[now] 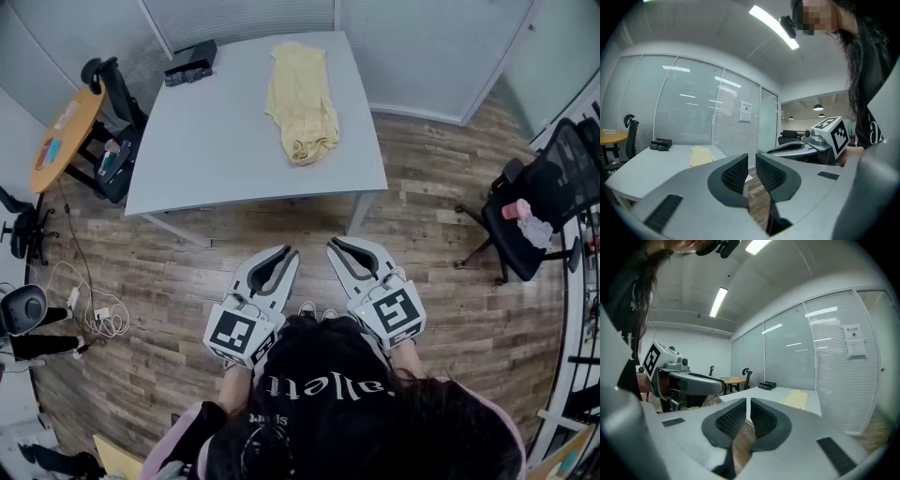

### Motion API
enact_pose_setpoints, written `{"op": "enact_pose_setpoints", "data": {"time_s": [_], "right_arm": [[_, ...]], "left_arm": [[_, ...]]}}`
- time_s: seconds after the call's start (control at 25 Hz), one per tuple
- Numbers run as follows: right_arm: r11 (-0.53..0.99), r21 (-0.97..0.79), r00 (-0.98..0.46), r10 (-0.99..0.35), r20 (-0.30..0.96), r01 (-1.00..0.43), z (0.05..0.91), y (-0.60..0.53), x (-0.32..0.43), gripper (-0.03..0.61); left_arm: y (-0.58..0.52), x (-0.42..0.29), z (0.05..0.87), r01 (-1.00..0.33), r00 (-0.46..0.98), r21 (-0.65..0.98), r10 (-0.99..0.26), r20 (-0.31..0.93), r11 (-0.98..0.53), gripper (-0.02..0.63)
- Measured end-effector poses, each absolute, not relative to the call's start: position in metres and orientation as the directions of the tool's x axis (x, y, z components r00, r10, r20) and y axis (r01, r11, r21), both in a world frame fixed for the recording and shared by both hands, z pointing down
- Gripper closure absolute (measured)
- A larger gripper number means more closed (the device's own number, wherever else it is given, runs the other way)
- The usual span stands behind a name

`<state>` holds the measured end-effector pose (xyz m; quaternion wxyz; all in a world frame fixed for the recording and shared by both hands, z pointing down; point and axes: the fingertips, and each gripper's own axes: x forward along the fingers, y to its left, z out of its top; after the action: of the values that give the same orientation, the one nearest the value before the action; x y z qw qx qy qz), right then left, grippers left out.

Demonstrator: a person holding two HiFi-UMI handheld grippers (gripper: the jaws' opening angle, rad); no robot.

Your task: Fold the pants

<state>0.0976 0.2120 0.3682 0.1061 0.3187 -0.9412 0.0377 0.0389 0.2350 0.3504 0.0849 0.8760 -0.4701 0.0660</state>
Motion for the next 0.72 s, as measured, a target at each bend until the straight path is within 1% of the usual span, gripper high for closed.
{"op": "enact_pose_setpoints", "data": {"time_s": [0.32,0.56,0.72], "right_arm": [[0.801,-0.009,-0.781,-0.582,0.225,-0.599,0.375,0.215,0.105,0.537],[0.807,-0.031,-0.794,-0.573,0.203,-0.590,0.375,0.222,0.113,0.537],[0.805,-0.047,-0.794,-0.572,0.204,-0.592,0.381,0.223,0.119,0.537]], "left_arm": [[0.237,0.044,0.355,-0.841,0.539,0.083,-0.818,0.200,-0.534,0.545],[0.239,0.052,0.357,-0.847,0.531,0.087,-0.824,0.197,-0.525,0.545],[0.245,0.061,0.362,-0.840,0.540,0.081,-0.814,0.216,-0.536,0.545]]}}
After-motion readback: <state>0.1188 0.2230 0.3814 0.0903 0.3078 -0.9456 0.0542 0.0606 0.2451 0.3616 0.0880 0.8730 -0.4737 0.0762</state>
